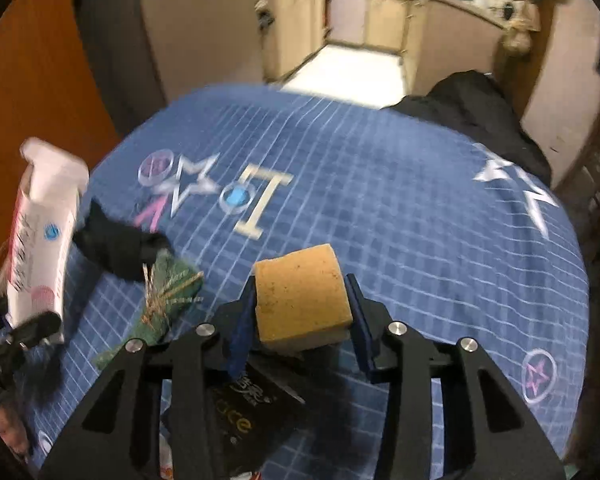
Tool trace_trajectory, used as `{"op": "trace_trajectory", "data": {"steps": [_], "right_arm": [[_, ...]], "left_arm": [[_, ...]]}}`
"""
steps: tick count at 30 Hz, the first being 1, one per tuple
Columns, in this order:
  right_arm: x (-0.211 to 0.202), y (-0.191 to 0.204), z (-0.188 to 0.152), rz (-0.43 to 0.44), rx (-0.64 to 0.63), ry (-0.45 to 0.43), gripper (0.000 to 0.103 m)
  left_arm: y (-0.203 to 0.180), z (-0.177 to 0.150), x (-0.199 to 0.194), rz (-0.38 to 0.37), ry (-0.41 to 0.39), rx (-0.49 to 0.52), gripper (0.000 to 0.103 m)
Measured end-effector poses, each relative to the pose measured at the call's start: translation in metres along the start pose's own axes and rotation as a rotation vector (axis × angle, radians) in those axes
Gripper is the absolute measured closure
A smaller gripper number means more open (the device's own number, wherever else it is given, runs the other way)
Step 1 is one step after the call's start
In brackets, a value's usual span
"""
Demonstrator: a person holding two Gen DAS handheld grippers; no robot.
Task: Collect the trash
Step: 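Grasp the beige sponge with the right gripper while the left gripper holds the white box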
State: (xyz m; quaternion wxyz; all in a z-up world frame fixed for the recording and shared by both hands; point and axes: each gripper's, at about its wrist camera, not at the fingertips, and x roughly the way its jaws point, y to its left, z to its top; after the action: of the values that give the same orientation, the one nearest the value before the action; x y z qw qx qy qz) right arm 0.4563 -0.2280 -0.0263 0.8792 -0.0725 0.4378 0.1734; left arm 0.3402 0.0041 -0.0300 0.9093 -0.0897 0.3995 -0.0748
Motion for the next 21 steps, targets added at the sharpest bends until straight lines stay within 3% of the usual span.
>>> {"op": "trace_trajectory", "data": {"steps": [4, 10, 11, 12, 17, 21], "right_arm": [[-0.046, -0.011, -0.008, -0.001, 0.089, -0.119, 0.064], [-0.119, 0.008, -0.054, -0.030, 0.111, -0.265, 0.064], [-0.124, 0.011, -0.060, -0.033, 0.112, -0.277, 0.064], [-0.137, 0.014, -0.071, -0.037, 0.116, -0.296, 0.064], [-0.167, 0.015, -0.104, -0.026, 0.146, -0.329, 0.064], [-0.176, 0.009, -0.121, -0.020, 0.171, -0.329, 0.064]], "left_arm": [[-0.003, -0.007, -0.014, 0.012, -0.035, 0.002, 0.075], [-0.031, -0.011, -0.052, 0.008, -0.123, 0.058, 0.075], [-0.035, -0.013, -0.057, 0.002, -0.132, 0.064, 0.075], [-0.040, -0.014, -0.063, -0.009, -0.140, 0.069, 0.089], [-0.060, -0.027, -0.079, -0.034, -0.144, 0.089, 0.089], [-0.060, -0.048, -0.069, -0.013, -0.093, 0.107, 0.089]]}}
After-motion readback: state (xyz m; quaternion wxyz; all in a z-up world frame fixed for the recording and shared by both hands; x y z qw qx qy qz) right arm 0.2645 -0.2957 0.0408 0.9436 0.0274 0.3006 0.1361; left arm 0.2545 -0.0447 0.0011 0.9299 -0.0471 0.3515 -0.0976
